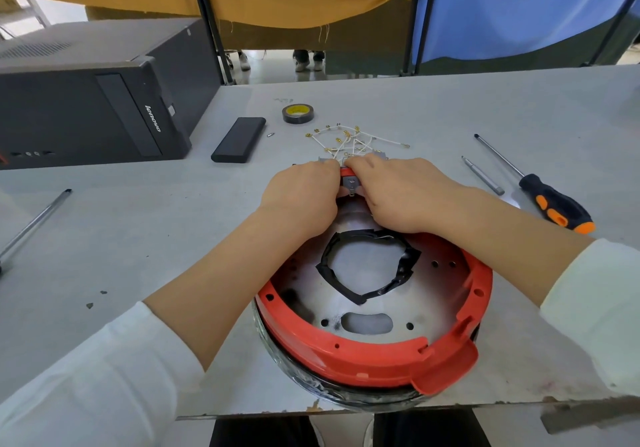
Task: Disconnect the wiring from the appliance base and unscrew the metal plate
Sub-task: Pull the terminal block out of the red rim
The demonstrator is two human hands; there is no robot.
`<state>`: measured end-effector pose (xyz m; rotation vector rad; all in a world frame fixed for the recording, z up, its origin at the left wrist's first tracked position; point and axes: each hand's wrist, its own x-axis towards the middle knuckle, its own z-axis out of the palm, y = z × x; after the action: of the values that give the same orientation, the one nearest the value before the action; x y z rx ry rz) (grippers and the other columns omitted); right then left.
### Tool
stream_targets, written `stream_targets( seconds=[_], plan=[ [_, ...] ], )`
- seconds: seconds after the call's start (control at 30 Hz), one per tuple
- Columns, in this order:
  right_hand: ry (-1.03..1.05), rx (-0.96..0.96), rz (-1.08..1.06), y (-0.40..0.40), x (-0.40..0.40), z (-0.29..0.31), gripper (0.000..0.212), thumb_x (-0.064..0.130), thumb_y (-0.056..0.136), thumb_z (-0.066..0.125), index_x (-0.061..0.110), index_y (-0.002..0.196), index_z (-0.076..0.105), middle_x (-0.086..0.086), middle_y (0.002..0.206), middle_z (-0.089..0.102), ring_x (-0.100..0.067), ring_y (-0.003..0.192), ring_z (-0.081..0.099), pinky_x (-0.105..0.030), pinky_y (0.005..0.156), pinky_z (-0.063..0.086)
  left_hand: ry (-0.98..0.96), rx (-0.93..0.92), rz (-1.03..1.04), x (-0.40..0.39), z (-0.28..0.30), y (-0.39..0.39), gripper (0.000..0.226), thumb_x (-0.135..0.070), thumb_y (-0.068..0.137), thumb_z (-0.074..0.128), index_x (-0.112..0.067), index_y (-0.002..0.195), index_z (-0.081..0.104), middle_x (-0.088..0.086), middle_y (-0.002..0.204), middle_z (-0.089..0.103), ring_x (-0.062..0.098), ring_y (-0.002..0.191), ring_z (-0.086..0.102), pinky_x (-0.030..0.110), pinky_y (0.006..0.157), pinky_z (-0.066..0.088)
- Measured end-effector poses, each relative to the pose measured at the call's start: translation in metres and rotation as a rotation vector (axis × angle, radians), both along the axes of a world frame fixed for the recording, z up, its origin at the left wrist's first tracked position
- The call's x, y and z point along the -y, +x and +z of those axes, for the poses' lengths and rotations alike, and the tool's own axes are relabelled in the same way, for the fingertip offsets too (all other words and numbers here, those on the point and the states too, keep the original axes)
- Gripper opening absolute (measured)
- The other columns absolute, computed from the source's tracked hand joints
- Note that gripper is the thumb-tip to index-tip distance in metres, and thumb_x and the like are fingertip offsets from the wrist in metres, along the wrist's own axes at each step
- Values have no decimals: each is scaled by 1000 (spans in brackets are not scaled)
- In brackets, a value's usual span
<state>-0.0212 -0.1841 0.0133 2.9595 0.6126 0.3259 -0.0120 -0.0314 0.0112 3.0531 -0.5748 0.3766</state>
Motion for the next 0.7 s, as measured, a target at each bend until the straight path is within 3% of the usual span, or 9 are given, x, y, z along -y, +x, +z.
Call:
stream_targets(
  seconds=[0.33,0.7],
  plan=[
    [4,10,-101,-6,-9,1,46,25,85,51,19,128,34,-6,120,51,-31,103,55,-34,62,27,7,3,6,2,2,-3,18,-16,90,44,-11,107,49,11,107,61,34,94,58,33,64,32],
    [37,31,5,-1,0,-1,32,28,95,39,16,124,38,-8,123,53,-33,98,58,-34,64,32,57,-6,40,4,10,-4,25,-11,88,46,-13,112,53,14,106,59,34,97,57,33,62,32]
  ],
)
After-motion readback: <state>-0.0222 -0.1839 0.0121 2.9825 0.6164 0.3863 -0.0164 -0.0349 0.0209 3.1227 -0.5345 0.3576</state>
